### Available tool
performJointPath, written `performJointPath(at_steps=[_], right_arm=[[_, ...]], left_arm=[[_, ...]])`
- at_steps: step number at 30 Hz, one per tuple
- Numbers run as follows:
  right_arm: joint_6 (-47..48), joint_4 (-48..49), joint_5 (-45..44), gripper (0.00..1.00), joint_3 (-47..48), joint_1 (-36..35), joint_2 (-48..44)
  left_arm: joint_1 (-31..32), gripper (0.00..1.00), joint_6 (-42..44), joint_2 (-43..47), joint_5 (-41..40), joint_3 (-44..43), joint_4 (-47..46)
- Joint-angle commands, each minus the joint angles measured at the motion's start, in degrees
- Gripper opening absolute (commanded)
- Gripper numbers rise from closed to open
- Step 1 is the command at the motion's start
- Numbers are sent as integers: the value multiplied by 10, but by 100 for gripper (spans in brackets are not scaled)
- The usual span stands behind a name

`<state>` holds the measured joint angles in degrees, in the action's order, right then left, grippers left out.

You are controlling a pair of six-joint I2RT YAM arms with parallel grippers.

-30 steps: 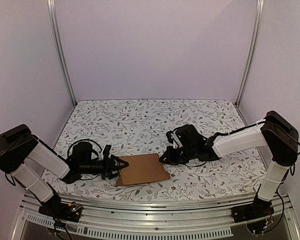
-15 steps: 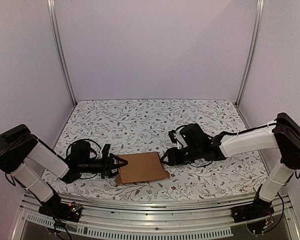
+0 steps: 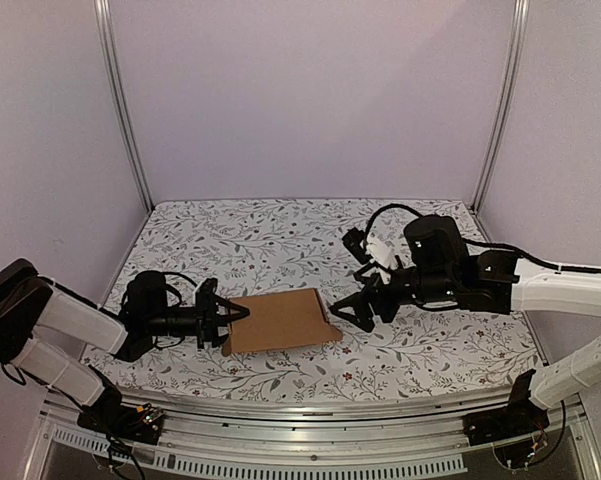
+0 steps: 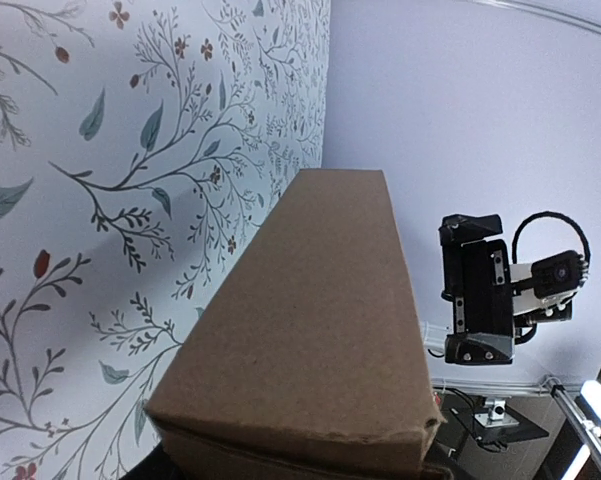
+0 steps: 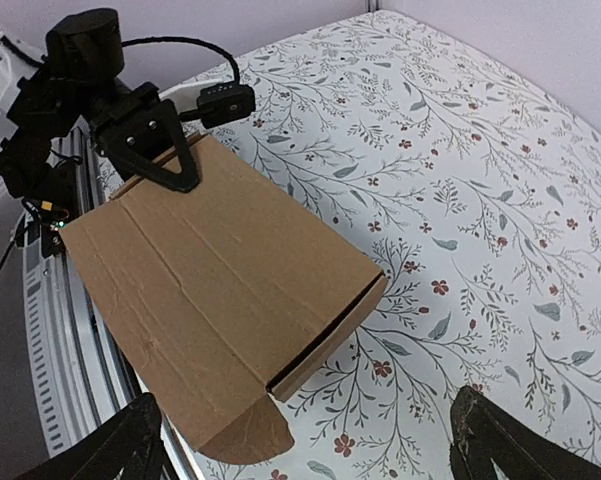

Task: Fold the paper box

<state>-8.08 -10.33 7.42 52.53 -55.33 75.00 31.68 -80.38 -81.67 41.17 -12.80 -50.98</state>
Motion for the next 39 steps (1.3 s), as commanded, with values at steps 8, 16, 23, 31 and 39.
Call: performJointPath(at_steps=[8, 16, 23, 31, 39], right_arm=[[451, -38, -43, 99, -46, -55, -98], [589, 111, -155, 99, -119, -147, -109], [728, 261, -285, 99, -140, -221, -55], [789, 327, -279, 99, -141, -238, -18], [825, 371, -287, 98, -136, -263, 26]], left_arm=[[-58, 10, -69, 61, 203, -20, -17], [-69, 0, -112, 64, 268, -14, -72], [-69, 0, -145, 63, 288, -9, -110], [-69, 0, -150, 76, 297, 1, -112], [-69, 0, -142, 83, 304, 4, -101]])
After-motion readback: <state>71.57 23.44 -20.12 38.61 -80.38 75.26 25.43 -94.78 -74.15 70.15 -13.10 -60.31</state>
